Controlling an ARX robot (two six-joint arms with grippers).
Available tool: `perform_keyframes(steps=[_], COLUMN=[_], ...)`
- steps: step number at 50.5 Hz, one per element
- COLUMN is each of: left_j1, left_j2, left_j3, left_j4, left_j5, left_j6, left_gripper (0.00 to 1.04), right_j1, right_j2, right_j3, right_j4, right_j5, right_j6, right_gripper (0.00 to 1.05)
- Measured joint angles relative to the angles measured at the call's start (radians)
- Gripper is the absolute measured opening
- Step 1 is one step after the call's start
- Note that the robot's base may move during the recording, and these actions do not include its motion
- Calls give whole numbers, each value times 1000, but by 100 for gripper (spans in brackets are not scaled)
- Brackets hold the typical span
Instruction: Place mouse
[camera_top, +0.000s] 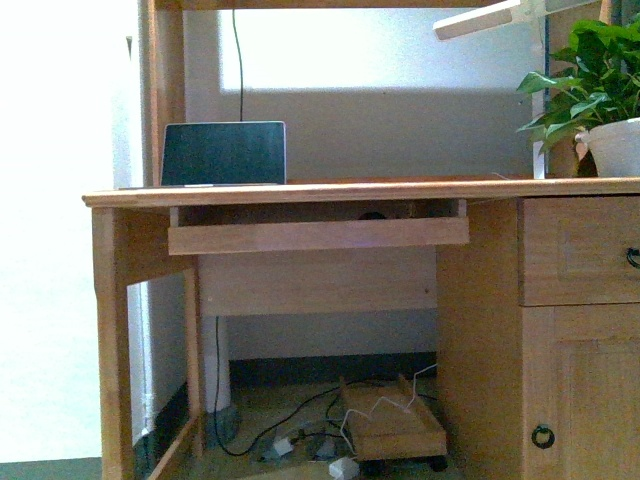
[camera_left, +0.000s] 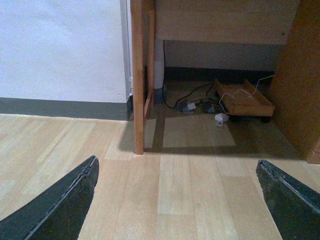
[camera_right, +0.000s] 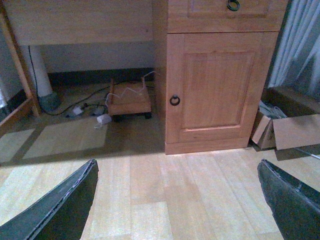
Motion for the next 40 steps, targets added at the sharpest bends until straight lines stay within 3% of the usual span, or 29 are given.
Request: perform_keyframes(steps=[40], left_j1=[0], left_j2=[0], left_j3=[0], left_j4=[0], left_j5=[0], left_j6=[0], left_gripper=[97], right_j1=[0], right_j2=[0], right_j3=[0], right_j4=[0], right_j5=[0], right_j6=[0], right_gripper=[98])
